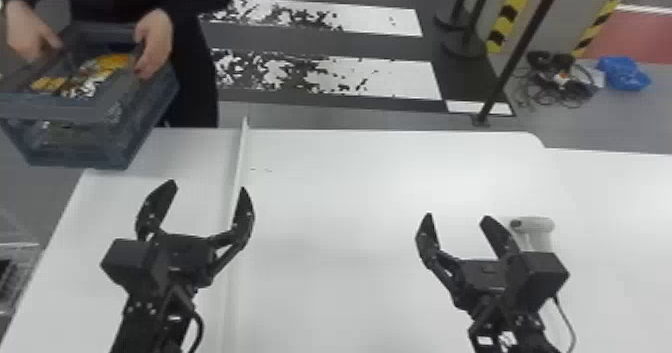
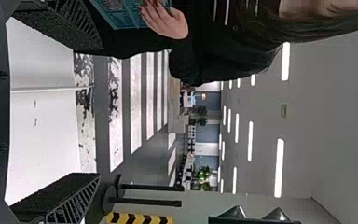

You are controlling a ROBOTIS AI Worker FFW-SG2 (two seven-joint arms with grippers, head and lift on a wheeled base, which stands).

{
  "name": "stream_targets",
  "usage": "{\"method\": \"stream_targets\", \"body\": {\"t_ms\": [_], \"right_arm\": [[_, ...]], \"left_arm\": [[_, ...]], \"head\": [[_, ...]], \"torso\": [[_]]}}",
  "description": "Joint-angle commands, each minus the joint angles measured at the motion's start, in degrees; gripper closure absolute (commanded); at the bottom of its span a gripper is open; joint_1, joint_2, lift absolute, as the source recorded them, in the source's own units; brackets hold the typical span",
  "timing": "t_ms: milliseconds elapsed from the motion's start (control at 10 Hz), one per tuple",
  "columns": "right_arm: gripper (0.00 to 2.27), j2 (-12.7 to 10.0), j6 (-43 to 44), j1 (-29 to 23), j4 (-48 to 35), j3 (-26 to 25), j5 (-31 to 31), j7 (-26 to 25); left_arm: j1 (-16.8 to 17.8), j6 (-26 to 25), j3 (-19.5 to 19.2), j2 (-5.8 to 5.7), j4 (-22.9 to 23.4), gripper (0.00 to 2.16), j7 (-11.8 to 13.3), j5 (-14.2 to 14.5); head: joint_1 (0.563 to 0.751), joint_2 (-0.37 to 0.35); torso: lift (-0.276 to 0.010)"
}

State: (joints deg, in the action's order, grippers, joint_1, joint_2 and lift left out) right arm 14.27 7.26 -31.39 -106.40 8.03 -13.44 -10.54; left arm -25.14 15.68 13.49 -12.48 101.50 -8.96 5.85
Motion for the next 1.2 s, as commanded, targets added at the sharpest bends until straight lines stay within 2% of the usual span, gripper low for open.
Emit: {"method": "stream_targets", "body": {"t_ms": [0, 1100], "right_arm": [[0.05, -0.03, 0.33, -0.16, -0.38, -0.12, -0.01, 0.0], [0.05, 0.06, -0.02, -0.51, -1.09, -0.64, 0.69, 0.08]], "left_arm": [[0.0, 0.0, -0.05, -0.09, 0.01, 0.0, 0.0, 0.13], [-0.35, 0.18, -0.05, 0.0, 0.54, 0.0, 0.09, 0.04]], "head": [[0.695, -0.084], [0.695, -0.088]], "torso": [[-0.029], [-0.029]]}}
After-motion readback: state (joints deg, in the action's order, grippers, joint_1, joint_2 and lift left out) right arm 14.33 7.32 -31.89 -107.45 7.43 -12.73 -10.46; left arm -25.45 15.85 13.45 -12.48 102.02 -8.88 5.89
